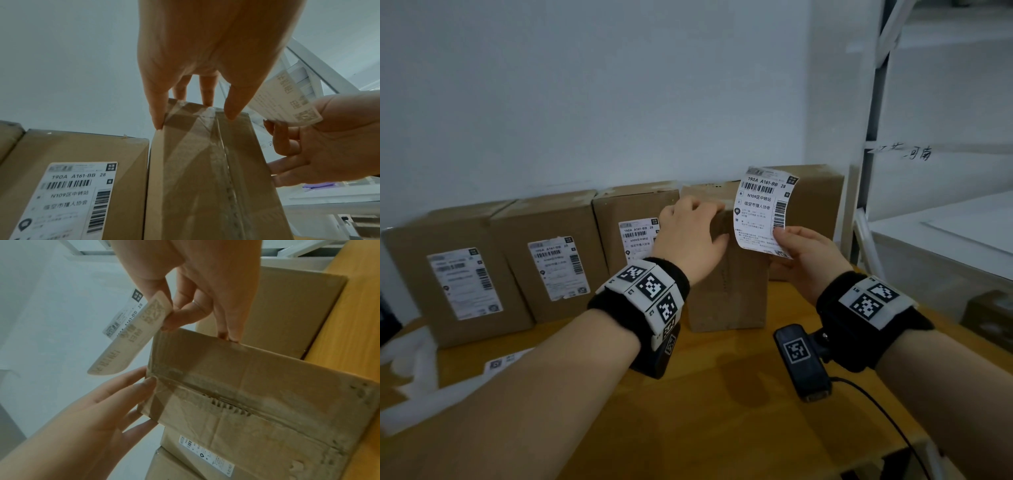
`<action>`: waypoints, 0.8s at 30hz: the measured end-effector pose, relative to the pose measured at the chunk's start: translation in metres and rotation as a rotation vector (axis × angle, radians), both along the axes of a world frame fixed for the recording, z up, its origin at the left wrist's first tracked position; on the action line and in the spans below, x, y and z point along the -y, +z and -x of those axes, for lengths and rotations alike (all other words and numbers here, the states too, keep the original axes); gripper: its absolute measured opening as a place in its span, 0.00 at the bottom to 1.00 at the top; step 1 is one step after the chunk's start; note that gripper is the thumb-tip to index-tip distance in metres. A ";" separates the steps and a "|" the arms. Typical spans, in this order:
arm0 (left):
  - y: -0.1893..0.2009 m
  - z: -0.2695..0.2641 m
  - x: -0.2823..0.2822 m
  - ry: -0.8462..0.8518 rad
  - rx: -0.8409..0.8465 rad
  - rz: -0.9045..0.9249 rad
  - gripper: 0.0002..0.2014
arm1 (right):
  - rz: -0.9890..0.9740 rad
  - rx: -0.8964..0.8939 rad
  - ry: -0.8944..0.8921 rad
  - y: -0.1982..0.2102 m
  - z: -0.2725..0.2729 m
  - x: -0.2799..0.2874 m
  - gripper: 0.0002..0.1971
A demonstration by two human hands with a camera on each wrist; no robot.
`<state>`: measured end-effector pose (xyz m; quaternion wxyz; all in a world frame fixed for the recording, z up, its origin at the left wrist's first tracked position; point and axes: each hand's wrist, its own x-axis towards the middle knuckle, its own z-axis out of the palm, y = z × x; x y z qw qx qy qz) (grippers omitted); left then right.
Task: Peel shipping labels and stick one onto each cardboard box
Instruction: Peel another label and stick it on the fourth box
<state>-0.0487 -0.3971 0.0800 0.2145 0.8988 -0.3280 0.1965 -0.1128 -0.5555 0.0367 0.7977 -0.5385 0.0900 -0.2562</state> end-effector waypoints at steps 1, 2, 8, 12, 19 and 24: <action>0.000 0.004 -0.002 -0.003 0.003 -0.001 0.25 | 0.014 -0.008 -0.008 0.001 0.004 -0.002 0.09; 0.000 0.008 -0.004 -0.006 0.008 -0.003 0.25 | 0.028 -0.015 -0.016 0.001 0.008 -0.004 0.09; 0.000 0.031 -0.011 -0.024 0.033 -0.010 0.23 | 0.062 -0.007 -0.029 0.003 0.031 -0.013 0.08; -0.001 0.041 -0.016 -0.014 0.051 -0.011 0.25 | 0.070 0.001 -0.020 0.003 0.042 -0.016 0.08; 0.001 0.035 -0.022 0.009 0.020 0.012 0.26 | -0.029 0.003 -0.035 0.001 0.039 -0.014 0.06; 0.005 0.025 -0.023 0.193 0.032 -0.047 0.41 | -0.030 -0.015 0.010 -0.003 0.032 -0.014 0.03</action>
